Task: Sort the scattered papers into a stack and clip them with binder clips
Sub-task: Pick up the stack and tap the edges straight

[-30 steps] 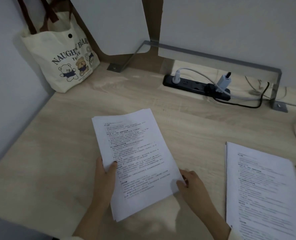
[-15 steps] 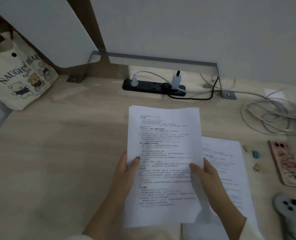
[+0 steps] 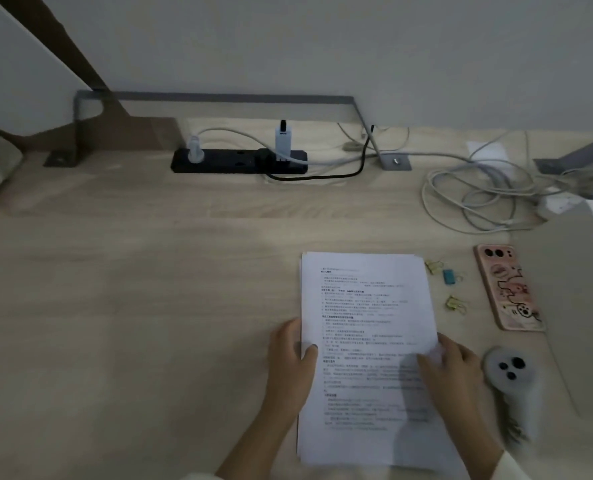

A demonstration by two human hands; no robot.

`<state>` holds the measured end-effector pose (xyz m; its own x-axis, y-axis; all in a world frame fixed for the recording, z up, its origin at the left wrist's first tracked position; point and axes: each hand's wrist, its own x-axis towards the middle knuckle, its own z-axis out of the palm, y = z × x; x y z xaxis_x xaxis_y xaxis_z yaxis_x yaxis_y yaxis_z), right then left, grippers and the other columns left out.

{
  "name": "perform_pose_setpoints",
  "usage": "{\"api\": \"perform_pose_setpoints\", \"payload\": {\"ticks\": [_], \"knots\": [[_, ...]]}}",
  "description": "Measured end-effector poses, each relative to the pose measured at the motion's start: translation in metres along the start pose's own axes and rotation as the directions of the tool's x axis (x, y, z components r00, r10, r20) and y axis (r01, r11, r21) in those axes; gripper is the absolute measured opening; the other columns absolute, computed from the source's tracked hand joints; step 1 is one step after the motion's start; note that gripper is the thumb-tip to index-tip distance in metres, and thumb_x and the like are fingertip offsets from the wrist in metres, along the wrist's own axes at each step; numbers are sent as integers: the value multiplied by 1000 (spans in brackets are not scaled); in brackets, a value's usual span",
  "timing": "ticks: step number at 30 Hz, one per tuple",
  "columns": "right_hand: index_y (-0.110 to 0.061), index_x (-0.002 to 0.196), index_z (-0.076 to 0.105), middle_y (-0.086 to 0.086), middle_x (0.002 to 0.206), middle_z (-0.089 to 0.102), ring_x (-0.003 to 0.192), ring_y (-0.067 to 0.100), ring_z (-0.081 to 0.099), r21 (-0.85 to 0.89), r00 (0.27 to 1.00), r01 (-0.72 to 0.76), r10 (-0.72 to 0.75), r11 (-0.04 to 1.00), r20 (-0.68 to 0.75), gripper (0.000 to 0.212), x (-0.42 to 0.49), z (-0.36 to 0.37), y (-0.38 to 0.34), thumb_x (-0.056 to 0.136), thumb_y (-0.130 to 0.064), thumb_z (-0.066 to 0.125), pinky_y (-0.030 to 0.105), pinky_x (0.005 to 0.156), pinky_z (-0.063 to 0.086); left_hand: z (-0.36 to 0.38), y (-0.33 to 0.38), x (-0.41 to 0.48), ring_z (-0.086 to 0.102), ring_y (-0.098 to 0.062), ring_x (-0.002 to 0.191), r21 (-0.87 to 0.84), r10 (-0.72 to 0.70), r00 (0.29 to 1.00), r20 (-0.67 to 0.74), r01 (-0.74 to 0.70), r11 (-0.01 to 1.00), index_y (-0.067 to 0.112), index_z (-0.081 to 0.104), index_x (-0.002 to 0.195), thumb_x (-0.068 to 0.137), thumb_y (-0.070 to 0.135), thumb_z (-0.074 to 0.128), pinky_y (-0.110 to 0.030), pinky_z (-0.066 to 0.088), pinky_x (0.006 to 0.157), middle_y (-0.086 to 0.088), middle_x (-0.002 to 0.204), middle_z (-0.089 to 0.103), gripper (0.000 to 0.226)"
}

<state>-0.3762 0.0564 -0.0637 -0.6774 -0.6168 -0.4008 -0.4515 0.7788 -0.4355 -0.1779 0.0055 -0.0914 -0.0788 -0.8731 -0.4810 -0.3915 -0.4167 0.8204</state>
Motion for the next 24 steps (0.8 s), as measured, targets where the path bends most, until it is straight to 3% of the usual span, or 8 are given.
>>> {"api": "perform_pose_setpoints", "payload": {"ticks": [4, 9, 12, 14, 17, 19, 21, 24], "knots": [[-13, 127, 49, 21, 123, 53, 112, 38, 48, 150, 996, -58, 48, 987, 75, 45, 5, 5, -7, 83, -17, 53, 54, 96, 41, -7, 9, -9, 49, -12, 119, -74, -68, 997, 41, 71, 995, 19, 49, 126, 86, 13, 50, -40, 42, 104, 9, 128, 44, 41], [-3, 95, 60, 11, 89, 65, 81, 31, 63, 368, 961, -114, 8, 923, 277, 13, 2, 11, -38, 86, -7, 51, 30, 64, 48, -36, 3, -9, 40, -12, 126, -99, -116, 992, -39, 112, 989, 17, 38, 137, 91, 11, 49, -39, 33, 110, 12, 129, 35, 48], [5, 85, 59, 10, 67, 57, 49, 15, 54, 427, 909, -154, -41, 891, 414, 14, -9, 15, -65, 88, 0, 46, 15, 41, 40, -68, -8, -8, 46, -15, 124, -163, -158, 979, -130, 136, 977, 20, 42, 135, 90, 12, 50, -39, 38, 106, 8, 135, 43, 46], [5, 81, 59, 10, 64, 55, 43, 15, 52, 455, 869, -224, -35, 862, 494, 15, -15, 23, -83, 88, 1, 46, 12, 34, 37, -90, -13, -9, 53, -17, 115, -228, -195, 964, -182, 151, 962, 21, 48, 130, 90, 14, 50, -38, 44, 98, 4, 131, 51, 41], [15, 99, 59, 13, 74, 58, 58, 23, 51, 460, 839, -255, -42, 851, 543, 23, -20, 46, -103, 88, -2, 49, 22, 46, 42, -118, -20, -12, 55, -19, 111, -261, -214, 942, -258, 145, 954, 17, 51, 128, 90, 11, 49, -34, 44, 91, 1, 126, 56, 39], [6, 113, 58, 15, 88, 65, 66, 23, 59, 477, 829, -197, -115, 856, 548, 28, -25, 60, -111, 88, -3, 49, 27, 54, 44, -132, -27, -15, 56, -19, 111, -272, -230, 928, -294, 149, 951, 17, 54, 125, 89, 11, 48, -38, 45, 96, 0, 125, 57, 37], [-4, 109, 57, 9, 92, 66, 74, 22, 62, 509, 799, -149, -200, 847, 567, 21, -33, 69, -118, 89, -4, 51, 29, 59, 48, -142, -35, -16, 56, -19, 109, -310, -239, 915, -325, 135, 941, 15, 55, 123, 88, 8, 48, -38, 46, 95, -2, 125, 57, 36], [-14, 117, 53, 5, 105, 67, 89, 25, 66, 512, 707, -147, -272, 846, 652, 28, -48, 81, -123, 90, -6, 51, 36, 72, 55, -150, -42, -17, 55, -13, 100, -330, -235, 903, -359, 113, 937, 11, 51, 125, 89, 6, 48, -23, 44, 77, -2, 123, 54, 36]]}}
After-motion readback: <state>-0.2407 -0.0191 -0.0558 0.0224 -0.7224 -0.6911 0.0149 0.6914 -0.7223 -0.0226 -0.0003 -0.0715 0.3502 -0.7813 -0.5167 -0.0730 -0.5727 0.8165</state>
